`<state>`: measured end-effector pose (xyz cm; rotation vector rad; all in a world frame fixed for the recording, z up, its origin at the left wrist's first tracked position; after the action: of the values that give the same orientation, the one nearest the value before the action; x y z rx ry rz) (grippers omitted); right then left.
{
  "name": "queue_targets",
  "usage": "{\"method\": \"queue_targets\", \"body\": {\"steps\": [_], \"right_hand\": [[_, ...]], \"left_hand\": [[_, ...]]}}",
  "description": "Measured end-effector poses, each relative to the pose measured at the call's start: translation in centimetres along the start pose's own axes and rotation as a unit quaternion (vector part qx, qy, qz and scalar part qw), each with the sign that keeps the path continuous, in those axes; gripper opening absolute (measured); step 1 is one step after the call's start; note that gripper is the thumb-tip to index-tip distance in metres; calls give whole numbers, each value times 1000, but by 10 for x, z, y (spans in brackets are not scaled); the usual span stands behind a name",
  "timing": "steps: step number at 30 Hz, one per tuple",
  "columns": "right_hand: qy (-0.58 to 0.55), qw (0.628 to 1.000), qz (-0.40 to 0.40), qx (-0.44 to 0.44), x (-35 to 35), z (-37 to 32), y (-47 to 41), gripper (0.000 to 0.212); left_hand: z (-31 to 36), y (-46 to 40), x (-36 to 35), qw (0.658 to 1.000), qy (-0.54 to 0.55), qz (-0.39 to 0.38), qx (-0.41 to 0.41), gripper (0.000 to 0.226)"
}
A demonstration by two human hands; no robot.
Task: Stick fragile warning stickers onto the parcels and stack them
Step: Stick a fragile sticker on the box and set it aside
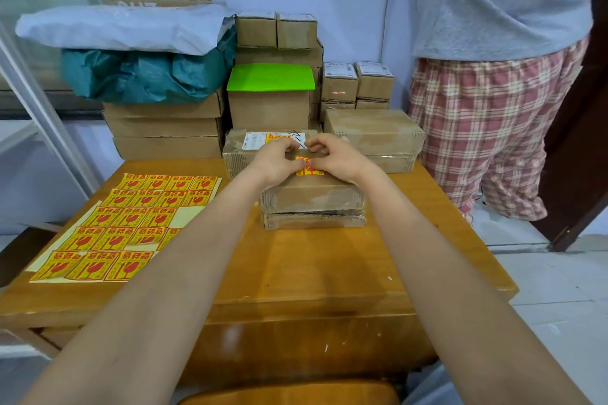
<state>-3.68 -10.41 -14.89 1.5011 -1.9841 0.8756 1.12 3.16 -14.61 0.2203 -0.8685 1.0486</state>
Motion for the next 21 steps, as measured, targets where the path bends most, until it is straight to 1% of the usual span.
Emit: {"method": "queue_targets", "body": {"steps": [4, 7, 16, 18, 21], "right_hand": [[59, 998, 34, 2, -2, -5, -2, 32], [107, 993, 49, 7, -3, -9, -3, 29], [127, 991, 40, -8, -3, -14, -5, 29], [121, 992, 29, -7, -3, -13, -5, 28], [89, 996, 9, 7, 0, -11, -4, 34]], "left_hand": [[1, -4, 1, 1000, -17, 19, 4, 38], [1, -6, 2, 999, -30, 31, 0, 33], [2, -10, 3, 999, -23, 37, 19, 26], [1, -9, 4, 999, -7, 39, 19, 23], [-2, -7, 6, 999, 19, 31, 16, 22]]}}
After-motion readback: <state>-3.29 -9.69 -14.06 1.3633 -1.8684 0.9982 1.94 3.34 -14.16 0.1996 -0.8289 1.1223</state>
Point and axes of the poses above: each hand's wrist, its own y-axis away from the middle knuckle, its own x-axis out of the back of the hand, z = x × y, the point moved 3 cm from there along -y, towards the middle knuckle, and after that the axes turned 3 degrees about z, right-handed, at the moved point
